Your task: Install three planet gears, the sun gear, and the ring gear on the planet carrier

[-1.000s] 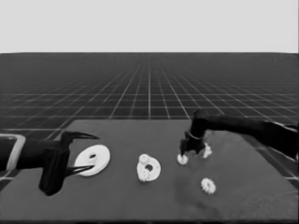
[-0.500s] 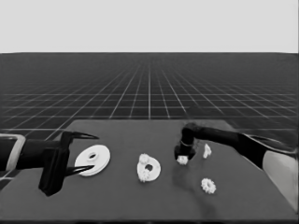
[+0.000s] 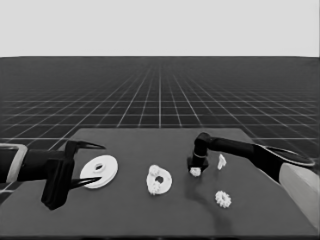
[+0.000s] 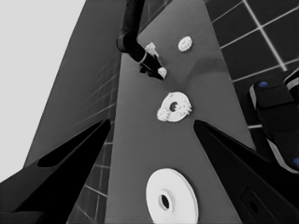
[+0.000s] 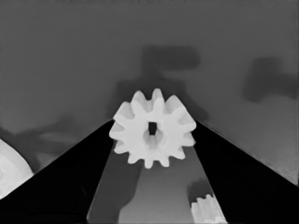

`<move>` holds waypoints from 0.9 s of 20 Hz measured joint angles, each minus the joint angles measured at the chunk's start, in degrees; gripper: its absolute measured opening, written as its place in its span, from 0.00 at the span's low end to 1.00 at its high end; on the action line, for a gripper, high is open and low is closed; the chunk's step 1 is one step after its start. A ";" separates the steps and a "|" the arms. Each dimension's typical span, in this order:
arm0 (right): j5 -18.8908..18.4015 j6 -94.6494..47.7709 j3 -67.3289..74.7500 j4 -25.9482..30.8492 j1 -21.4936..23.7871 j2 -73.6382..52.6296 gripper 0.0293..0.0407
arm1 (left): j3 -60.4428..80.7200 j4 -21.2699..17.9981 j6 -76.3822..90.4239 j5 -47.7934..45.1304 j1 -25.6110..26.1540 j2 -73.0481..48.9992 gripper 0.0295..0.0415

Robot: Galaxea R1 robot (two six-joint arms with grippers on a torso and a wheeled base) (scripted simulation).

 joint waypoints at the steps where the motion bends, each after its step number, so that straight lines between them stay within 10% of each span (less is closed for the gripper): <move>1: 0.00 0.00 0.00 0.00 0.00 0.00 0.17 | 0.00 0.00 0.00 0.00 0.00 0.00 0.75; 18: -8.80 18.60 14.13 6.07 9.68 5.40 0.17 | 0.00 0.00 0.00 0.00 0.00 0.00 0.75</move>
